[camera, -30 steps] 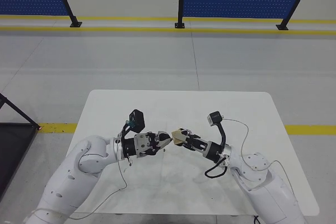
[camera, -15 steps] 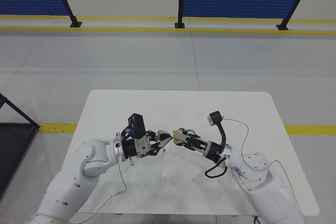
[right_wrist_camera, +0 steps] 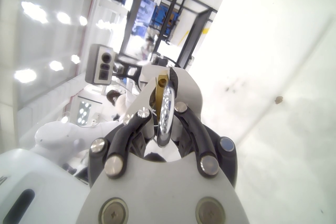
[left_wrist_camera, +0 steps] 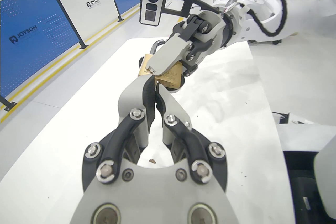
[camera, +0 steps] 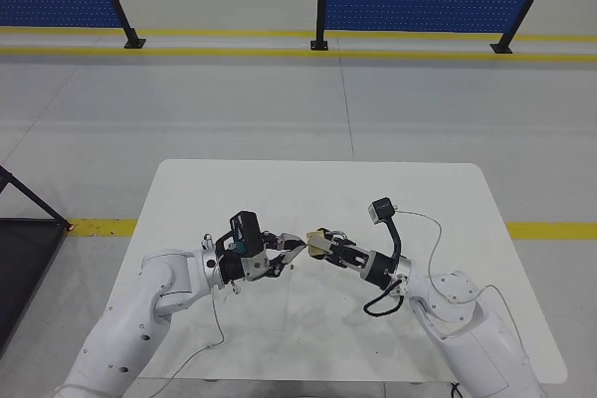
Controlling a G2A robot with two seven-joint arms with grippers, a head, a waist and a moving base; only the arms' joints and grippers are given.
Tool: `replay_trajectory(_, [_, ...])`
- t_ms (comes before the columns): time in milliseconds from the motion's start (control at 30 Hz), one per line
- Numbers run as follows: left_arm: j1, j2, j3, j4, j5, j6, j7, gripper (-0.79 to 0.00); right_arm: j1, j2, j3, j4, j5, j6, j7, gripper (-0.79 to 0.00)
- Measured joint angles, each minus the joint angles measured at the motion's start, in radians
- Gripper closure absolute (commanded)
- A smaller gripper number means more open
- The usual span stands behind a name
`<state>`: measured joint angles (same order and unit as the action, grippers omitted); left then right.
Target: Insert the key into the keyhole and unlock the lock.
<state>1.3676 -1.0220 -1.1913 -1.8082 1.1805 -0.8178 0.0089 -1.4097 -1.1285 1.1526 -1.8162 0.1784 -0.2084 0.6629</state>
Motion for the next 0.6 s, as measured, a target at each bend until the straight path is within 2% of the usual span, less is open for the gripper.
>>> replay_trajectory(367, [0.015, 0.003, -0.003, -0.003, 0.177, 0.035, 0.132, 0.000, 0.000, 0.000, 0.000, 0.000, 0.000, 0.000, 0.000, 0.000])
replay_trajectory(600, [0.019, 0.004, -0.001, 0.001, 0.231, 0.044, 0.184, 0.000, 0.000, 0.000, 0.000, 0.000, 0.000, 0.000, 0.000, 0.000])
